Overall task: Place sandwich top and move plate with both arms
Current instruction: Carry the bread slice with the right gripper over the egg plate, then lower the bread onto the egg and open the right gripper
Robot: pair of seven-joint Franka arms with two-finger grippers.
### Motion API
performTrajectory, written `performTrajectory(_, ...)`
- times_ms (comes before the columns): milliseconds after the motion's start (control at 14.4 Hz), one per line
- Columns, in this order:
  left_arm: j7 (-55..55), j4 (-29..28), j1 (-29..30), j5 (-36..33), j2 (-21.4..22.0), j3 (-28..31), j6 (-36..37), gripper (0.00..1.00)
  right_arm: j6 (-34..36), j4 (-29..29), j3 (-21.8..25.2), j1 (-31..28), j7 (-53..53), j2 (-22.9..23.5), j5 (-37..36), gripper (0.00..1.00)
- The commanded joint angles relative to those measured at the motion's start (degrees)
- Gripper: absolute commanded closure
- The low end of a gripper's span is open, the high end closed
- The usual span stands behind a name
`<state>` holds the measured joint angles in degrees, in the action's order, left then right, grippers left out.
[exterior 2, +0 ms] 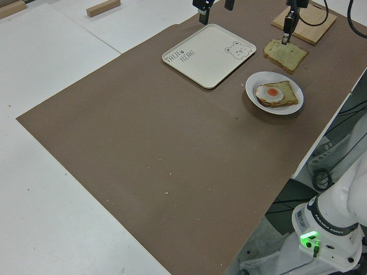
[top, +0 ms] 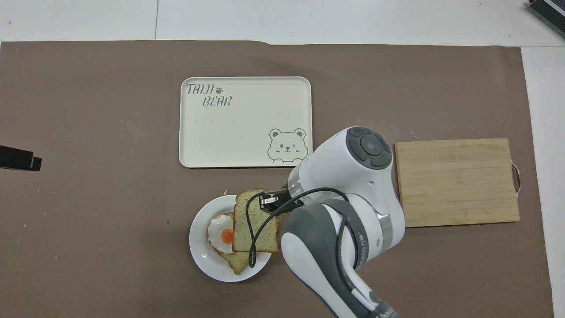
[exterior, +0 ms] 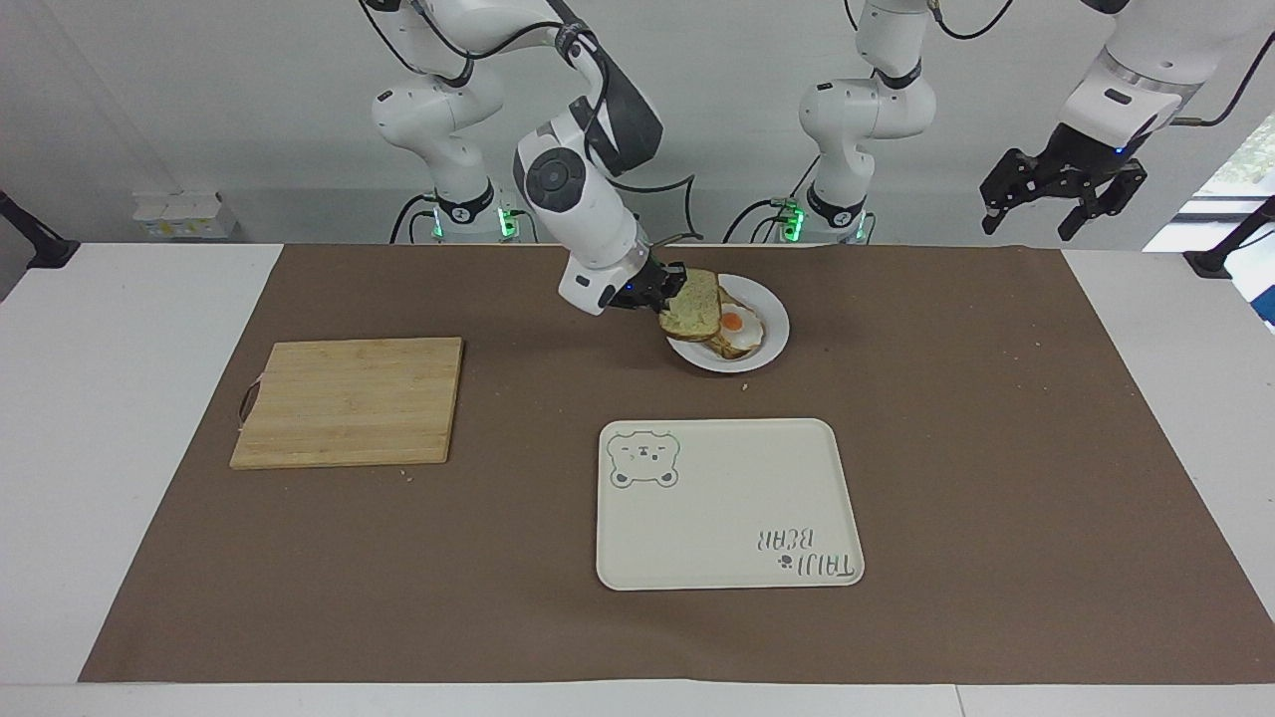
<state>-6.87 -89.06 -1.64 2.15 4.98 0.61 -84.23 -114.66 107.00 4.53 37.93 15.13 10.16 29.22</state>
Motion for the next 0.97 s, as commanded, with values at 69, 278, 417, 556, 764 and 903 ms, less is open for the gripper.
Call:
performTrajectory(69,0.1,-1.4,0.8,0.7,1.1,-0.3,-0.1,0.0,-3.8,0.7,0.2,3.4,0.2,1.9,1.4,1.0)
performTrajectory(278,0.1,-1.4,0.8,0.7,1.1,-0.3,-0.1,0.0,-10.4,1.4,0.2,7.3,0.7,4.7,1.4,1.0)
performTrajectory(417,0.1,-1.4,0.8,0.7,1.1,-0.3,-0.1,0.0,-11.7,1.6,0.2,8.3,0.9,5.7,1.4,1.0)
performTrajectory(556,0.1,-1.4,0.8,0.7,1.1,-0.3,-0.1,0.0,-11.7,3.4,0.3,9.8,0.3,5.2,1.4,1.0)
performTrajectory(764,0.1,-1.4,0.8,0.7,1.1,-0.3,-0.1,0.0,-11.7,5.3,0.3,10.1,-0.3,4.4,1.4,1.0)
performTrajectory(903,0.1,-1.4,0.8,0.7,1.1,-0.3,-0.1,0.0,-12.9,5.5,0.3,10.0,0.4,5.6,1.4,1.0)
